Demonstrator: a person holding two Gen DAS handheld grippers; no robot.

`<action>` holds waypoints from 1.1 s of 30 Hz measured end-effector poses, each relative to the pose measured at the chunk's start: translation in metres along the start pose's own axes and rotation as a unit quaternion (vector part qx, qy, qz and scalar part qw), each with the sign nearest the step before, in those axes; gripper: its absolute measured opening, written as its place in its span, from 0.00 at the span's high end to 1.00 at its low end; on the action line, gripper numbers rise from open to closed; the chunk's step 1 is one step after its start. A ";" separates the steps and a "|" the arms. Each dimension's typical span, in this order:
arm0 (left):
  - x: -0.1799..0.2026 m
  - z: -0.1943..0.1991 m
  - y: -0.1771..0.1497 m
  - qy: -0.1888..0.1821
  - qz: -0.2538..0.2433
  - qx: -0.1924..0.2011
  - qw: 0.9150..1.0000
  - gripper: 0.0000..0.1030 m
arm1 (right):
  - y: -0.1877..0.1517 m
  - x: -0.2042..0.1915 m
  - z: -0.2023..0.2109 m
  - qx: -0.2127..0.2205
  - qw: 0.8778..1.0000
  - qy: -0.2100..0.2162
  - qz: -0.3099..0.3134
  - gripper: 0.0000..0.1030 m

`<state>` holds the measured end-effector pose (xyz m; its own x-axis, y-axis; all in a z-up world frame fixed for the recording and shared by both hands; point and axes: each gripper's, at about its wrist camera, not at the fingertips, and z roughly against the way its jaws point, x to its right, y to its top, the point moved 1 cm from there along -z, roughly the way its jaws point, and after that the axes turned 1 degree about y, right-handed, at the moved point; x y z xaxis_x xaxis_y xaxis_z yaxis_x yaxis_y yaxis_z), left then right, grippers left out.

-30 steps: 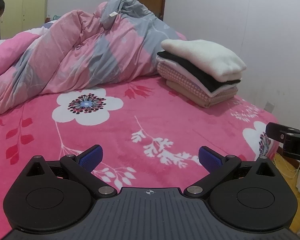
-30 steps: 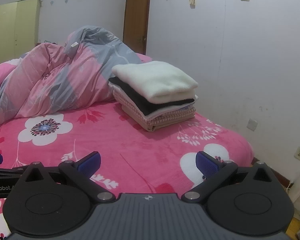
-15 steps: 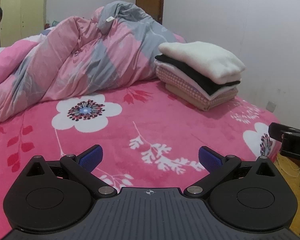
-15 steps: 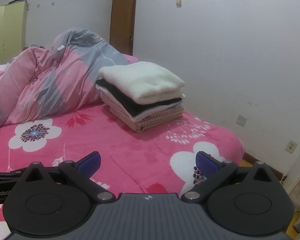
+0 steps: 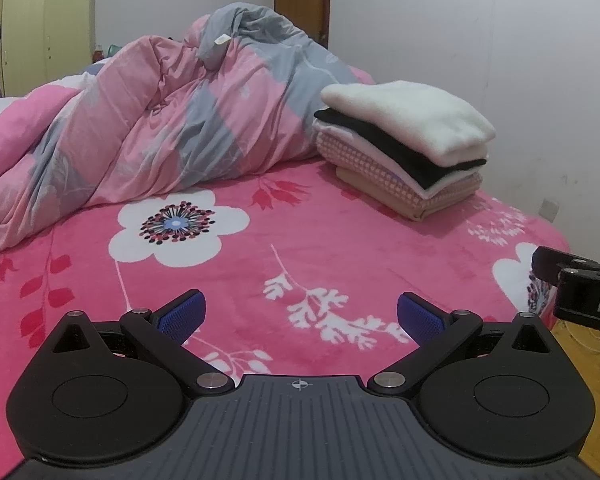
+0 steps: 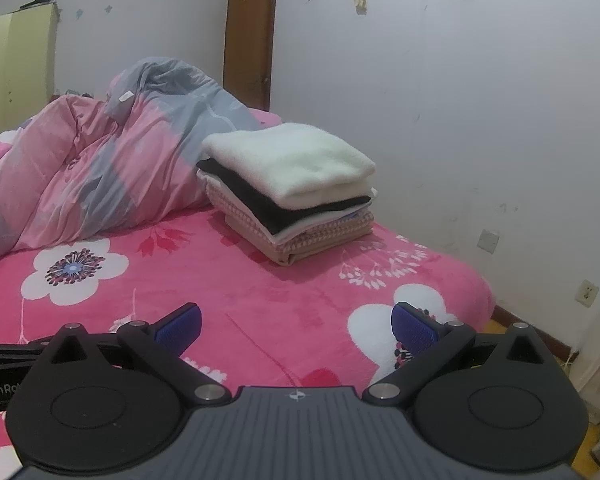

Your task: Fold clothes

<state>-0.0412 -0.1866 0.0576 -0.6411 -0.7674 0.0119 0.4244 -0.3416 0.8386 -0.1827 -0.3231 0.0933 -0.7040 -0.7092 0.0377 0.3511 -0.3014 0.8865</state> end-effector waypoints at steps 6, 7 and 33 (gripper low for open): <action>-0.001 0.000 -0.001 0.000 -0.001 0.000 1.000 0.00 | -0.001 -0.001 0.000 -0.001 1.000 0.000 0.004 0.00; -0.001 0.000 -0.001 0.000 -0.001 0.000 1.000 0.00 | -0.002 -0.001 0.000 -0.001 1.000 0.000 0.004 0.00; -0.001 0.000 -0.003 -0.002 0.001 -0.001 1.000 0.00 | -0.004 -0.007 0.001 0.001 1.000 0.001 0.010 0.00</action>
<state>-0.0415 -0.1847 0.0551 -0.6428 -0.7659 0.0149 0.4264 -0.3416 0.8376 -0.1793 -0.3162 0.0897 -0.6950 -0.7169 0.0546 0.3645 -0.2858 0.8863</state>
